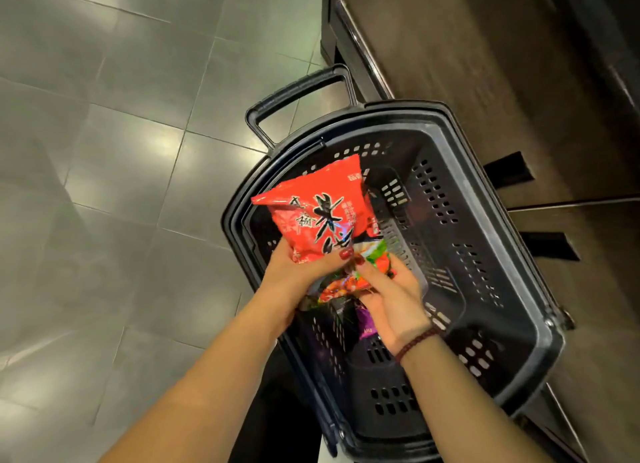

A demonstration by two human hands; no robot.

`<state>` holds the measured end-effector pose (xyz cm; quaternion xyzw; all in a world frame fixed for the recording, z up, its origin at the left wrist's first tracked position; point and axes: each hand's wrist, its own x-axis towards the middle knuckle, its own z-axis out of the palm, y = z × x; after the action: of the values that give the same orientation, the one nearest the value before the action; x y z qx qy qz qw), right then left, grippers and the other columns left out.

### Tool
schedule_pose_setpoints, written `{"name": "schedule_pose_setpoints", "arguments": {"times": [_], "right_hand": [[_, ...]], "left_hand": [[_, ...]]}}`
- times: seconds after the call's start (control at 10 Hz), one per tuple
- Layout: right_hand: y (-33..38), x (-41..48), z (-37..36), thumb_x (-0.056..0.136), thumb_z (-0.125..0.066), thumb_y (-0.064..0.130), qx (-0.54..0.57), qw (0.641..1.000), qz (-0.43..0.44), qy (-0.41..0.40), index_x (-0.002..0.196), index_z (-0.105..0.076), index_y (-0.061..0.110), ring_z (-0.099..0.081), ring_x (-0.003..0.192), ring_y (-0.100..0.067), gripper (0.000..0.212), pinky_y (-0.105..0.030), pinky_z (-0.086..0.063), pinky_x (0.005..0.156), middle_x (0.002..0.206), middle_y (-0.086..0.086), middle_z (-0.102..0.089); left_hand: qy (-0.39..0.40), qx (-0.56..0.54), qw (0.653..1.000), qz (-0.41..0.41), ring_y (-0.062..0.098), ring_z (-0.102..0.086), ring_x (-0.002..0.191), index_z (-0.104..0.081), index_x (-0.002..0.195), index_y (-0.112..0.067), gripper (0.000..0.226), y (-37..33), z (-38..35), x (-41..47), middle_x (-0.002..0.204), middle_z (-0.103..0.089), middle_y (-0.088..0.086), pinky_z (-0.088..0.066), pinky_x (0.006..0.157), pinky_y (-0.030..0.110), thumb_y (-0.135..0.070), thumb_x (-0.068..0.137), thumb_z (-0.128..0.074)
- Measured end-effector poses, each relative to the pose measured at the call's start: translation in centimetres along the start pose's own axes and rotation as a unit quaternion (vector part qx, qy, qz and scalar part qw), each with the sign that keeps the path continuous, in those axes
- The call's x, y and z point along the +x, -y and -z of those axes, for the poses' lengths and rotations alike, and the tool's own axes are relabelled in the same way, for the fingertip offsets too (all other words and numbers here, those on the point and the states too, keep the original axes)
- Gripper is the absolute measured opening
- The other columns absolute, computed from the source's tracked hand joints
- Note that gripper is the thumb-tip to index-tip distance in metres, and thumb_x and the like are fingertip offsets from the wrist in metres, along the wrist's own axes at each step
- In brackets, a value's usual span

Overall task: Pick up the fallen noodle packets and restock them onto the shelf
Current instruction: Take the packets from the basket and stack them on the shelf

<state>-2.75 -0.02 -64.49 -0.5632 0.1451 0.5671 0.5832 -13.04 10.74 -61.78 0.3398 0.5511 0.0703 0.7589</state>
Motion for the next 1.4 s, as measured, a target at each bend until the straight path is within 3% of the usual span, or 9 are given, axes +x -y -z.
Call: {"name": "schedule_pose_setpoints", "arguments": {"times": [0.4,0.6,0.8,0.9,1.0,1.1,1.2,1.3,1.4], "right_hand": [[0.3,9.2,2.9,0.085,-0.069,0.015,-0.053,0.996,-0.035,-0.061,0.106,-0.062,0.015,-0.067,0.102,-0.021,0.022,-0.035,-0.051,0.093,0.108,-0.008,-0.07],[0.0,17.5,5.2,0.083,-0.072,0.004,-0.168,0.978,-0.034,-0.114,0.117,-0.062,0.001,-0.063,0.065,-0.01,0.036,-0.019,-0.051,0.054,0.092,-0.014,-0.067],[-2.4,26.3,7.0,0.074,-0.082,0.013,-0.366,0.917,-0.005,-0.156,0.133,-0.047,0.003,-0.056,0.113,-0.022,0.07,-0.029,-0.048,0.092,0.126,-0.007,-0.055],[-3.5,29.3,8.1,0.068,-0.086,0.024,-0.445,0.882,-0.03,-0.154,0.142,-0.034,0.003,-0.047,0.129,-0.029,0.093,-0.038,-0.038,0.109,0.142,-0.016,-0.046],[-4.5,30.6,8.3,0.069,-0.085,0.036,-0.538,0.831,-0.027,-0.142,0.144,-0.027,-0.003,-0.027,0.141,-0.031,0.102,-0.037,-0.029,0.115,0.154,-0.016,-0.02],[-6.0,30.6,7.9,0.066,-0.086,0.034,-0.539,0.827,0.017,-0.158,0.136,-0.036,-0.004,-0.031,0.138,-0.033,0.095,-0.042,-0.03,0.114,0.149,-0.016,-0.027],[-6.7,29.6,7.8,0.066,-0.087,0.025,-0.508,0.85,-0.007,-0.137,0.126,-0.049,0.001,-0.053,0.12,-0.028,0.076,-0.032,-0.044,0.098,0.127,-0.014,-0.055],[-6.2,27.9,7.6,0.063,-0.089,0.027,-0.499,0.854,0.005,-0.145,0.099,-0.069,0.009,-0.065,0.096,-0.025,0.045,-0.029,-0.051,0.08,0.103,-0.011,-0.069],[-4.5,24.9,7.4,0.063,-0.089,0.02,-0.438,0.881,0.055,-0.17,0.098,-0.066,0.005,-0.061,0.085,-0.018,0.045,-0.022,-0.044,0.066,0.096,-0.005,-0.065]], "left_hand": [[-0.169,0.063,0.981,-0.066,0.013,-0.073,0.074,-0.067,0.093,-0.017,0.048,-1.0,5.5,2.0,0.085,-0.076,-0.005,-0.057,0.065,0.026,-0.021,0.049,-0.084],[-0.178,0.129,0.971,-0.09,-0.003,-0.067,0.061,-0.063,0.085,-0.023,0.042,-0.5,6.3,2.9,0.067,-0.071,-0.021,-0.05,0.054,0.01,-0.015,0.052,-0.088],[-0.121,0.223,0.962,-0.1,-0.001,-0.07,0.074,-0.068,0.082,-0.014,0.038,1.5,7.6,4.6,0.076,-0.076,-0.005,-0.042,0.052,0.001,-0.018,0.053,-0.094],[0.037,0.205,0.978,-0.002,0.0,-0.051,0.123,0.006,0.112,0.035,0.046,0.2,5.6,6.1,0.13,-0.043,0.037,-0.022,0.056,-0.013,0.016,0.095,-0.031],[0.063,0.263,0.962,0.036,-0.033,-0.05,0.07,0.02,0.105,0.023,0.088,1.6,5.0,7.3,0.125,-0.038,0.024,-0.02,0.059,-0.015,-0.034,0.098,-0.048],[0.007,0.305,0.952,-0.002,-0.033,-0.043,0.075,0.013,0.107,0.014,0.113,1.0,4.5,7.6,0.108,-0.049,0.002,-0.024,0.061,-0.013,-0.078,0.076,-0.045],[0.024,0.262,0.965,0.0,-0.028,-0.045,0.062,0.015,0.116,0.011,0.056,1.4,5.4,7.3,0.143,-0.018,0.03,-0.025,0.058,-0.01,0.042,0.073,-0.001],[0.003,0.259,0.966,-0.015,-0.017,-0.062,0.066,-0.008,0.108,0.035,0.136,0.3,4.8,5.5,0.123,-0.039,0.023,-0.041,0.065,-0.001,-0.078,0.06,-0.065],[-0.209,0.22,0.946,-0.117,-0.006,-0.068,0.073,-0.072,0.086,-0.016,0.045,1.2,6.9,4.2,0.076,-0.074,-0.016,-0.05,0.061,0.009,-0.036,0.051,-0.092]]}}
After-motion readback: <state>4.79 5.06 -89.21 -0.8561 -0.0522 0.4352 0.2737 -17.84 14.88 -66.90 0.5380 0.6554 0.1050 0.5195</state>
